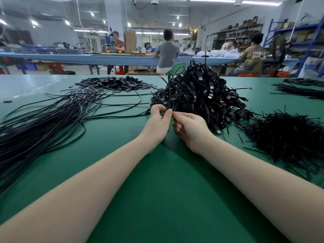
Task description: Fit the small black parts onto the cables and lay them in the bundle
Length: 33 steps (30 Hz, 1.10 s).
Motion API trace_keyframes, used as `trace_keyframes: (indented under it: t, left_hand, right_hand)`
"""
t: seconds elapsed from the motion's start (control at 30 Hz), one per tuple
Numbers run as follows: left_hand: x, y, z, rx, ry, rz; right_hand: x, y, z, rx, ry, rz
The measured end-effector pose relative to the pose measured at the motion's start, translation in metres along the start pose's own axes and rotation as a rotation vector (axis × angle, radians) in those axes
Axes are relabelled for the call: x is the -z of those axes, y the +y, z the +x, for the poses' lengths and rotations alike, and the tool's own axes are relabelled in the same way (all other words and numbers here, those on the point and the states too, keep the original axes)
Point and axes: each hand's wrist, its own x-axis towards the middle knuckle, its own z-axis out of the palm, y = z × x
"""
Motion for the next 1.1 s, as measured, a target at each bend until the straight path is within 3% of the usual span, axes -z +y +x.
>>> trace_keyframes:
  t: [0.27, 0.67, 0.87, 1.1]
  left_hand:
    - [0.014, 0.012, -0.007, 0.114, -0.158, -0.231]
    - [0.019, 0.016, -0.009, 0.171, -0.268, -0.258]
    - [0.014, 0.014, -0.007, 0.178, -0.196, -0.234]
    - [0.019, 0.020, -0.006, 0.229, -0.242, -0.161]
  right_hand:
    - [0.002, -0.003, -0.004, 0.005, -0.072, -0.078]
    - [0.014, -0.015, -0.001, -0.019, -0.173, -0.398]
    - [0.015, -0.022, 0.006, 0.473, -0.074, -1.092]
    - [0.017, -0.023, -0.001, 0.742, -0.030, -1.342]
